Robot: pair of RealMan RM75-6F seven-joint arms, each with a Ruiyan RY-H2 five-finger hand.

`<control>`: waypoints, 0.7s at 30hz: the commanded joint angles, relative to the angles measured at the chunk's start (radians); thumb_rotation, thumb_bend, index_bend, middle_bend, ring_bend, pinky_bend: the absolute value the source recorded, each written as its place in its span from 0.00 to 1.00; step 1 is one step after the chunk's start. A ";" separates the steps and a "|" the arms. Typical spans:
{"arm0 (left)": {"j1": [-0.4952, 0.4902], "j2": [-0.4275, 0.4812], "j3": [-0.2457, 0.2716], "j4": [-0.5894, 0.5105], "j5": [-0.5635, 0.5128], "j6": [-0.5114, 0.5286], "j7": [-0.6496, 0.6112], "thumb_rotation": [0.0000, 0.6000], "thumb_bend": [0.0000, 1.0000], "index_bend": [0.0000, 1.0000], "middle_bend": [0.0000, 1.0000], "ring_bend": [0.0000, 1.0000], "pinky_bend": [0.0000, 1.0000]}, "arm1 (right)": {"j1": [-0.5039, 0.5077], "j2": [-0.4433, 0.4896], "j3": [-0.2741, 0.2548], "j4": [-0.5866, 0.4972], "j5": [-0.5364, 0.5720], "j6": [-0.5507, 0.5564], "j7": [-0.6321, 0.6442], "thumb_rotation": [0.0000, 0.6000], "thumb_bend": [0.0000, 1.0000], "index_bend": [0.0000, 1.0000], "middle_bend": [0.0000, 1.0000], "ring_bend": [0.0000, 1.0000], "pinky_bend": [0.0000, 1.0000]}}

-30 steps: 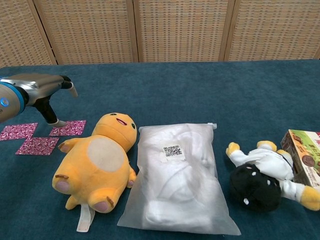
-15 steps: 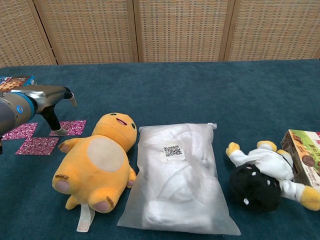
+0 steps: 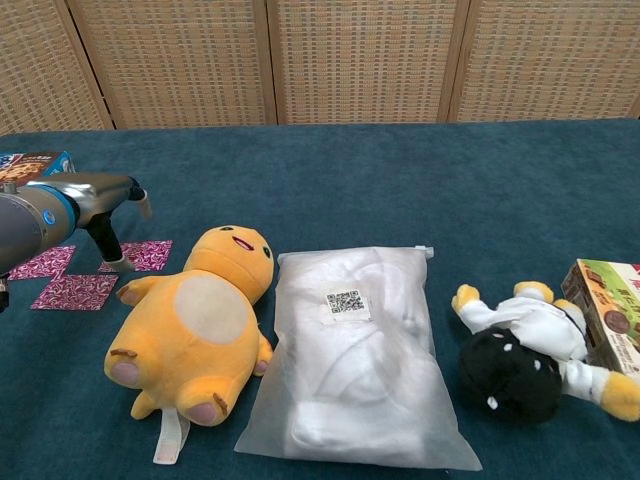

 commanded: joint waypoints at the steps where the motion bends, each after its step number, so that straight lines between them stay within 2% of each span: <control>1: -0.002 -0.007 0.000 0.012 -0.004 -0.007 -0.001 1.00 0.23 0.24 0.00 0.00 0.00 | 0.000 0.000 0.000 0.000 0.002 -0.001 0.000 1.00 0.08 0.00 0.00 0.00 0.00; 21: -0.003 -0.031 0.000 0.066 -0.008 -0.030 -0.007 1.00 0.23 0.29 0.00 0.00 0.00 | 0.004 -0.004 -0.001 0.006 0.009 -0.009 0.000 1.00 0.08 0.00 0.00 0.00 0.00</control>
